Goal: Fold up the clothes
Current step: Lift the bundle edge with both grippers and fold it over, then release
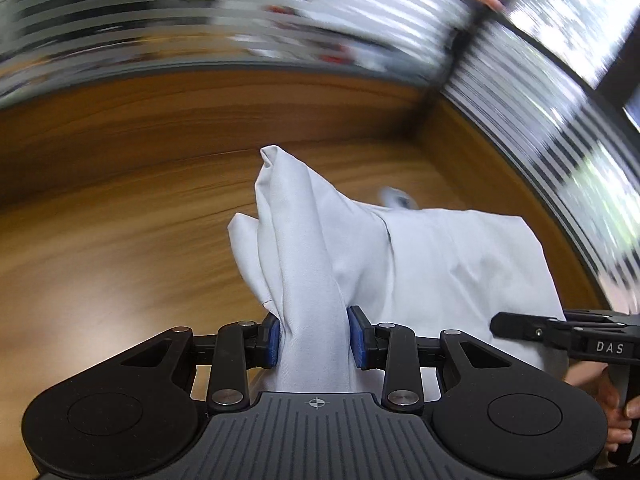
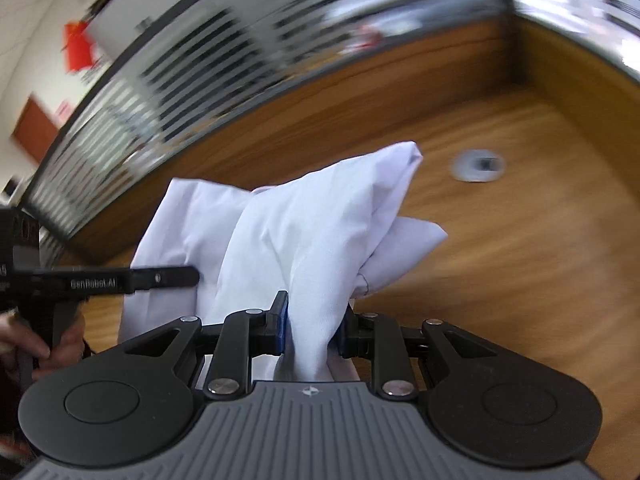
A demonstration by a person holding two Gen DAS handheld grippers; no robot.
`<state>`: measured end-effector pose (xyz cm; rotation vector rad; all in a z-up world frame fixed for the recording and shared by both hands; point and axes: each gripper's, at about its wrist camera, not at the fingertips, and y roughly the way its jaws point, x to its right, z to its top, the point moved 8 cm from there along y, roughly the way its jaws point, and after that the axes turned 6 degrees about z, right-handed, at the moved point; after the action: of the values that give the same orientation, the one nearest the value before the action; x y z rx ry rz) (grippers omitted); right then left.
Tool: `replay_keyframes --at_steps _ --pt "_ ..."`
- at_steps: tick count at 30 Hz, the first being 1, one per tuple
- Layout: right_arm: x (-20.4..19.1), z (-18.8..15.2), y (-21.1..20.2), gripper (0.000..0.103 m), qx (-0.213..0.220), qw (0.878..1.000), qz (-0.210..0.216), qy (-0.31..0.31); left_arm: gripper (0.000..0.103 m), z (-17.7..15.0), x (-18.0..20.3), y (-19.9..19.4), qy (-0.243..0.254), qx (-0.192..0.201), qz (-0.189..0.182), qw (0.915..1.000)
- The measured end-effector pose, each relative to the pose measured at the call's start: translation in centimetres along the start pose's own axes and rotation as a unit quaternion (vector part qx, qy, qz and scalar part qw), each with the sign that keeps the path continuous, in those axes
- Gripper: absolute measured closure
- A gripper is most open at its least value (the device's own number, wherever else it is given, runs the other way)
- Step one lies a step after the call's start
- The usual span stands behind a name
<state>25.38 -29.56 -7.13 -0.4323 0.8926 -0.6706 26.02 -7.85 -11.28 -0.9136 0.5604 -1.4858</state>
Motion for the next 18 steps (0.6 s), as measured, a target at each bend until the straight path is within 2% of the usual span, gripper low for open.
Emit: replay_keyframes --at_steps 3,8,13,18 --pt "4.9 0.7 -2.2 0.078 0.021 0.999 -0.024 0.034 0.067 2.5 4.1 4.0 0.051 -0.021 -0.028 0.9981" --pt "11.7 1.6 -4.5 0.077 0.055 0.993 -0.058 0.092 0.067 6.3 10.1 10.6 0.092 -0.056 -0.051 0.9929" --pt "16.1 2.0 -5.3 0.075 0.076 0.985 -0.07 0.137 0.066 8.7 14.8 15.2 0.136 -0.075 -0.054 0.9864" --pt "18.0 1.0 -4.6 0.071 0.085 0.979 -0.079 0.168 0.063 10.2 18.8 18.9 0.188 -0.087 -0.056 0.9768"
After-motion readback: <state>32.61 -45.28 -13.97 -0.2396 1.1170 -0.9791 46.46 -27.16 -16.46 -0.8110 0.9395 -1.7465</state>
